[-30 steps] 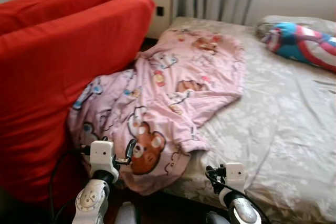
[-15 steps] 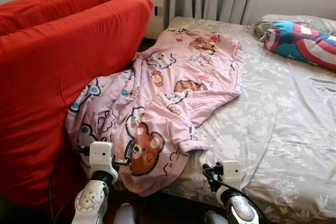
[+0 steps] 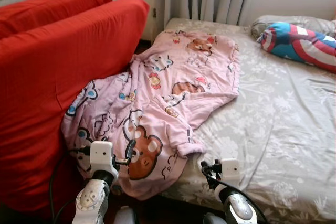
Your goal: Clean up the room
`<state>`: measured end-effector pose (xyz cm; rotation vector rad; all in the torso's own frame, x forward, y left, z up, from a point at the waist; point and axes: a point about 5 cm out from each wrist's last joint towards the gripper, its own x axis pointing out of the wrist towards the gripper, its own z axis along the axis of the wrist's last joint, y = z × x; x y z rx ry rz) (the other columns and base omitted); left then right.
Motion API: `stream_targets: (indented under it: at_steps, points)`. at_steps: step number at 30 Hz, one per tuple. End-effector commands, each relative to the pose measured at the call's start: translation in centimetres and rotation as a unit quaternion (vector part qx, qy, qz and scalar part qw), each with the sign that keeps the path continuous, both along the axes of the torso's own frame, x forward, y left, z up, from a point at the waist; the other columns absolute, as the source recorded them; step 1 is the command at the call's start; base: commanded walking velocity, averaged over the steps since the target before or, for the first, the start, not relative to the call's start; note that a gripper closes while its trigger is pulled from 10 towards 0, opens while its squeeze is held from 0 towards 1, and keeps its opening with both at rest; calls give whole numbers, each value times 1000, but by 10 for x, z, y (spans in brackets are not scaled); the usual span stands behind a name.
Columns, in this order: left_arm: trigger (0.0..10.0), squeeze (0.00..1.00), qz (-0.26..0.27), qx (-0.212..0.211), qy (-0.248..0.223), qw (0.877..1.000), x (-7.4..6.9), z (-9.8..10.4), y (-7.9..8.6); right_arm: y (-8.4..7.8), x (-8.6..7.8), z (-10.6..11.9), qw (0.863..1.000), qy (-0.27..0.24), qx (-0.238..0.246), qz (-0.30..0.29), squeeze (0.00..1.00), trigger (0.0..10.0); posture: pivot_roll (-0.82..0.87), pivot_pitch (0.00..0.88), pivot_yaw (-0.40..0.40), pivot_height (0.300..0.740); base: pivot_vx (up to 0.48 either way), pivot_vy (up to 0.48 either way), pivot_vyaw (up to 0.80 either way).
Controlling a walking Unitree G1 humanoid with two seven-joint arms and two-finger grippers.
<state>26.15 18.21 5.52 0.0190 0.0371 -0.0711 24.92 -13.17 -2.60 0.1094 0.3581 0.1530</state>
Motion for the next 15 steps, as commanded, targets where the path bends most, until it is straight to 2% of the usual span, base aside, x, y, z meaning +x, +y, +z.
stream_targets:
  at_steps: [1,5,15]
  points:
    - [10000,0,-1,-1,2,1000,2,0,-1,0,2,2,1000,-8,-3,2,0,10000,-34,56,-47,653,251,0,0]
    - [10000,0,-1,0,2,1000,2,0,-1,1,2,2,1000,-7,-5,5,0,10000,-34,56,-46,653,249,0,230]
    - [10000,0,-2,0,2,1000,2,0,-2,2,3,5,1000,-16,0,4,0,10000,-36,58,-45,653,249,0,0]
